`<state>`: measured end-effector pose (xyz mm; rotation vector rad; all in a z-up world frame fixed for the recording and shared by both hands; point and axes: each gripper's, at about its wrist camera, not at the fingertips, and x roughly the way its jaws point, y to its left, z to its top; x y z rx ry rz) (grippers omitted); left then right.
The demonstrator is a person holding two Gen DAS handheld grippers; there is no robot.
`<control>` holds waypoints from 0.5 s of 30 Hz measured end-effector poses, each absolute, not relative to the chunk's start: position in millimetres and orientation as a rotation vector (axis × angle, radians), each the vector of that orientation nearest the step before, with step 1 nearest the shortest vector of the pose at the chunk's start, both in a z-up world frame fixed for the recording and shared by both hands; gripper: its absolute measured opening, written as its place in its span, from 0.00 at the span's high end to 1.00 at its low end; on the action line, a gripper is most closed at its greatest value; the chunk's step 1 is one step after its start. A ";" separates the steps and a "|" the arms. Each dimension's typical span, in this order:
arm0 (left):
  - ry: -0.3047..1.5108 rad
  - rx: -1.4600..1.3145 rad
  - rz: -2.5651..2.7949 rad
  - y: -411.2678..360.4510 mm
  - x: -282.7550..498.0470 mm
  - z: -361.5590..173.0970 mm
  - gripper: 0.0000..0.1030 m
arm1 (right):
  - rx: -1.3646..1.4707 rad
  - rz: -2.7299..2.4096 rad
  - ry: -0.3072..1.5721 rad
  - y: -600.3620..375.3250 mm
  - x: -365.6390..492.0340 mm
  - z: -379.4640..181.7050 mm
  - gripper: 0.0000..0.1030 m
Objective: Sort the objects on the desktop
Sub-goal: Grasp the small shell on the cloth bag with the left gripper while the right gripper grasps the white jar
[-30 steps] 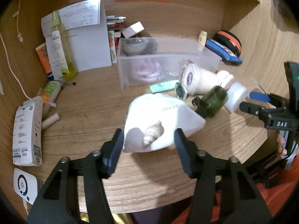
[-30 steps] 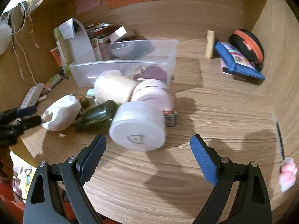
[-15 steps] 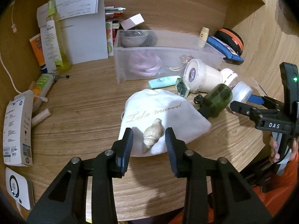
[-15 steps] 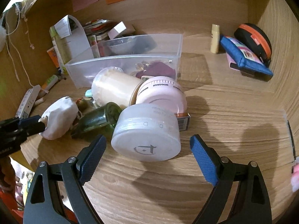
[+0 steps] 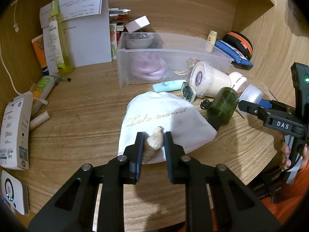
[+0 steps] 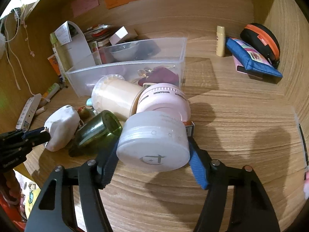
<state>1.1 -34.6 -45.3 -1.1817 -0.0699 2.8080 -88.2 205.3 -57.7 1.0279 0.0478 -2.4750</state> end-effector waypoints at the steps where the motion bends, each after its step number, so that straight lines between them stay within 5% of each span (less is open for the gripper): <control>1: -0.081 -1.182 2.812 -35.9 1.9 -45.5 0.80 | 1.027 -2.480 0.050 206.0 -87.5 -57.7 0.39; 15: -0.209 -1.119 2.872 -52.8 4.0 -26.6 0.80 | 0.941 -2.507 -0.011 224.8 -82.1 -27.7 0.39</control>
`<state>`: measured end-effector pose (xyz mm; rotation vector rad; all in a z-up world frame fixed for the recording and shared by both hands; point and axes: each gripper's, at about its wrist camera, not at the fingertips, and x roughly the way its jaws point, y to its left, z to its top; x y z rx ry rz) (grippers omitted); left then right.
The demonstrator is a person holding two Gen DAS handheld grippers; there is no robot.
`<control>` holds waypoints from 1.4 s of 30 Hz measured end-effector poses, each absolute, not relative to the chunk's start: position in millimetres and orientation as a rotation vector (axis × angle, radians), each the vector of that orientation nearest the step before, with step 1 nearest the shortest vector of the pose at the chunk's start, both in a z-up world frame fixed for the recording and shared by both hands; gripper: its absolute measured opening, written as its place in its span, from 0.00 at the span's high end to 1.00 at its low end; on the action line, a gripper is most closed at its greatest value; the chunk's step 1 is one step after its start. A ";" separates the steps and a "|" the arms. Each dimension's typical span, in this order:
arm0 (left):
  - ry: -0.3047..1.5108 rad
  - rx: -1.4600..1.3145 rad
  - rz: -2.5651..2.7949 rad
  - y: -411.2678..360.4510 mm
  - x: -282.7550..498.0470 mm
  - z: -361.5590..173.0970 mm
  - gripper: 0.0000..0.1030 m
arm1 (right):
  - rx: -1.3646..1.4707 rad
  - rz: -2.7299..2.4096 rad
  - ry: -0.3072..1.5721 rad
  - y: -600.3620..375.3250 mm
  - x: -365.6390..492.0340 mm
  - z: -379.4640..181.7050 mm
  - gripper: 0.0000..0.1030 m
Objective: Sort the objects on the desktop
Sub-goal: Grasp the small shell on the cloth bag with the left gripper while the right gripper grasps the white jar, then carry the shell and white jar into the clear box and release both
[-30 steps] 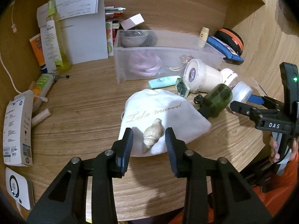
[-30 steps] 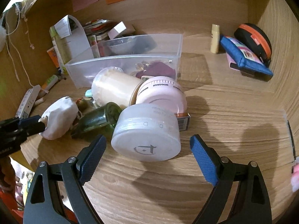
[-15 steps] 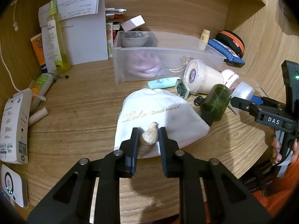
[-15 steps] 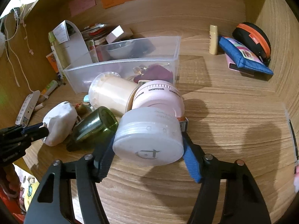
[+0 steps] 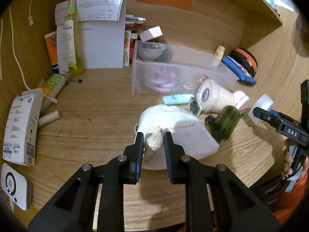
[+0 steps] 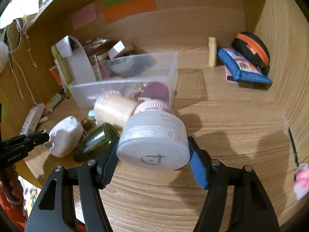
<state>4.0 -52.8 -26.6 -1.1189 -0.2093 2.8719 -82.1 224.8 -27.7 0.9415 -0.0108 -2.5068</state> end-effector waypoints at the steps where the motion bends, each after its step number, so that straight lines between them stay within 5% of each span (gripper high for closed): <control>1: -0.213 -1.111 2.877 -53.3 3.0 -24.7 0.80 | 0.929 -2.508 -0.017 224.8 -82.7 -24.3 0.39; 27: -0.118 -0.886 2.949 -52.3 -84.9 44.6 0.80 | 0.704 -2.505 0.023 195.9 -131.4 41.7 0.39; 42: -0.194 -0.983 2.812 -51.9 -161.7 40.5 0.80 | 0.790 -2.423 0.127 160.3 -192.0 44.0 0.39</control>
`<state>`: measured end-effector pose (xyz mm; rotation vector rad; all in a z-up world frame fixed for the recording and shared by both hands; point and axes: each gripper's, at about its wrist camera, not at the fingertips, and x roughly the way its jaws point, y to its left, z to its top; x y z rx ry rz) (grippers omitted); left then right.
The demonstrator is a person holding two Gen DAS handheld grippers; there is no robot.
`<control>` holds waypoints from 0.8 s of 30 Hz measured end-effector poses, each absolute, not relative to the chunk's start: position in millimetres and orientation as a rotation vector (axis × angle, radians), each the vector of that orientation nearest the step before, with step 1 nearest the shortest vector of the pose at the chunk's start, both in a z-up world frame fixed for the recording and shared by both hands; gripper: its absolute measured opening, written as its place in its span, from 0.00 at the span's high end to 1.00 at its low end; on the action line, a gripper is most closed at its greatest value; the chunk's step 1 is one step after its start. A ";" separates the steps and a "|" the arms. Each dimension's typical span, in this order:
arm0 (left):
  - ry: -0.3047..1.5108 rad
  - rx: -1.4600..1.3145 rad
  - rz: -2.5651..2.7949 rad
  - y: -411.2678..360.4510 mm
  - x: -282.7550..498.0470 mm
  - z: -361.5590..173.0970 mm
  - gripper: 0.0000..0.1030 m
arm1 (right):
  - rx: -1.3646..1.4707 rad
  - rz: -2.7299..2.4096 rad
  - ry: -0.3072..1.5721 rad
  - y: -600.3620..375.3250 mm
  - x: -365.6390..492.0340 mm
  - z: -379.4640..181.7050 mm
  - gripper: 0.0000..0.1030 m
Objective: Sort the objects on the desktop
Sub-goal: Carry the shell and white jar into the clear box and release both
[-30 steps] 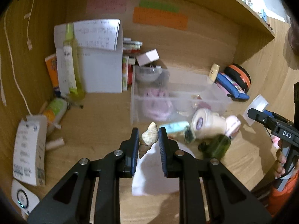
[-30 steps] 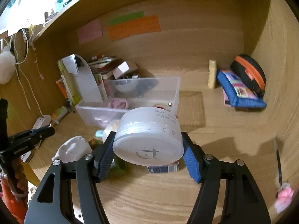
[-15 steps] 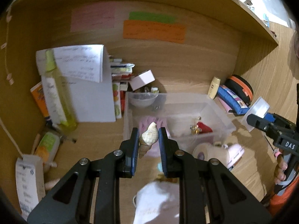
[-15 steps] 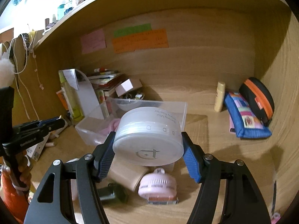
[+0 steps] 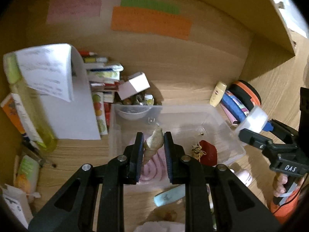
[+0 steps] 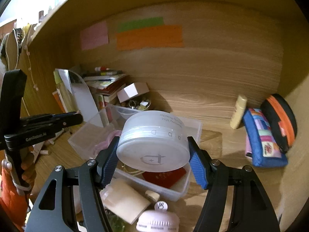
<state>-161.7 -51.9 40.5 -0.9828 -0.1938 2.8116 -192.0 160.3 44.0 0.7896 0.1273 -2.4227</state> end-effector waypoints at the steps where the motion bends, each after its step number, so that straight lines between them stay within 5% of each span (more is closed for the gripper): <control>1: -0.202 -0.996 2.799 -50.3 -167.0 37.2 0.80 | 0.804 -2.410 0.136 155.8 -195.8 41.4 0.39; 24: -0.230 -1.210 2.690 -30.1 -213.0 -12.4 0.80 | 1.014 -2.389 0.202 113.4 -224.6 -12.0 0.39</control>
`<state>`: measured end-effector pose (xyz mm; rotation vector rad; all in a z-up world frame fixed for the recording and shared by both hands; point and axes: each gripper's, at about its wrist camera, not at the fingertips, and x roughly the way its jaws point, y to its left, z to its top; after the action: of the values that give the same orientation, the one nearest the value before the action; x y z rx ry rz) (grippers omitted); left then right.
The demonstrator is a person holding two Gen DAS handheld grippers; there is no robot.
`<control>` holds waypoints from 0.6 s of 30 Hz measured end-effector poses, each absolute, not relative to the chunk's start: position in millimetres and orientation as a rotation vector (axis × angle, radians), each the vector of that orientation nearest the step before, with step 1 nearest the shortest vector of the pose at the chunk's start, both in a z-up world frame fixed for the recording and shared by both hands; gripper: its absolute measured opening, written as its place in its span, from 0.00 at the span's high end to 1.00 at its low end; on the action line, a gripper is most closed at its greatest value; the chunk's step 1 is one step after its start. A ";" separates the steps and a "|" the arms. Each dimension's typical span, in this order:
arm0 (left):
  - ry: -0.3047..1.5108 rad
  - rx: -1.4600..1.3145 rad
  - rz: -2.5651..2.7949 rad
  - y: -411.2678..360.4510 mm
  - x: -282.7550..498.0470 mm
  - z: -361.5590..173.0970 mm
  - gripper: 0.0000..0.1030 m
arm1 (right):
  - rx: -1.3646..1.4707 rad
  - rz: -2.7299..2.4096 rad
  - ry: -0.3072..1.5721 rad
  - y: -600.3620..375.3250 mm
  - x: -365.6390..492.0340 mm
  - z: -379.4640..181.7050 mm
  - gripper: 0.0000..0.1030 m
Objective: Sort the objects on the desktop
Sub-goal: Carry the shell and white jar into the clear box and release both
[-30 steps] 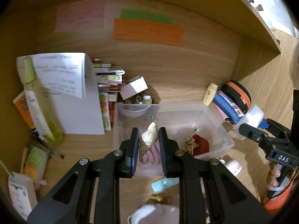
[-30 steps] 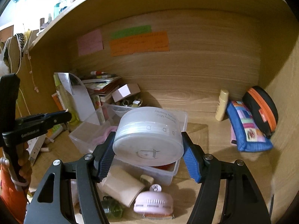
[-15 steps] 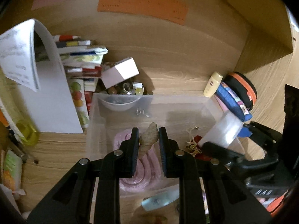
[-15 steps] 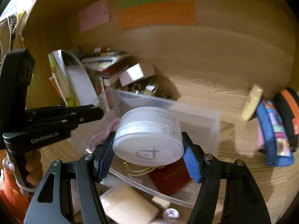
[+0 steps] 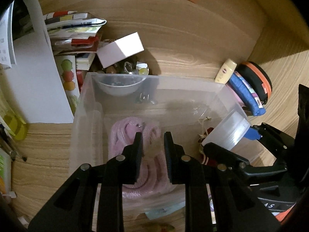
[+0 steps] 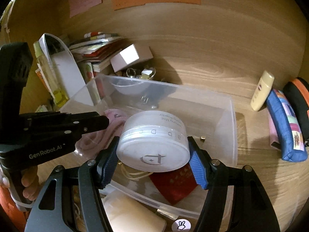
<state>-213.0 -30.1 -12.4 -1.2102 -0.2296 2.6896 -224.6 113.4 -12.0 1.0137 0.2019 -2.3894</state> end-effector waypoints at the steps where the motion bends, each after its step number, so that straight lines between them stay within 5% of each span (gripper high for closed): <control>1: -0.226 -1.217 2.686 -29.4 -213.0 -13.2 0.80 | 1.020 -2.387 0.202 113.5 -224.3 -13.6 0.39; 9: -0.214 -1.237 2.688 -28.9 -211.8 -13.9 0.80 | 0.961 -2.406 0.238 110.4 -214.1 -10.0 0.39; 18: -0.196 -1.187 2.720 -27.7 -204.1 -6.7 0.62 | 0.910 -2.431 0.246 111.6 -209.2 -3.0 0.32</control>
<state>-204.1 -27.7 -6.7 -1.1870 -0.1957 2.7201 -209.2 111.6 -3.0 0.9104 0.2456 -2.4311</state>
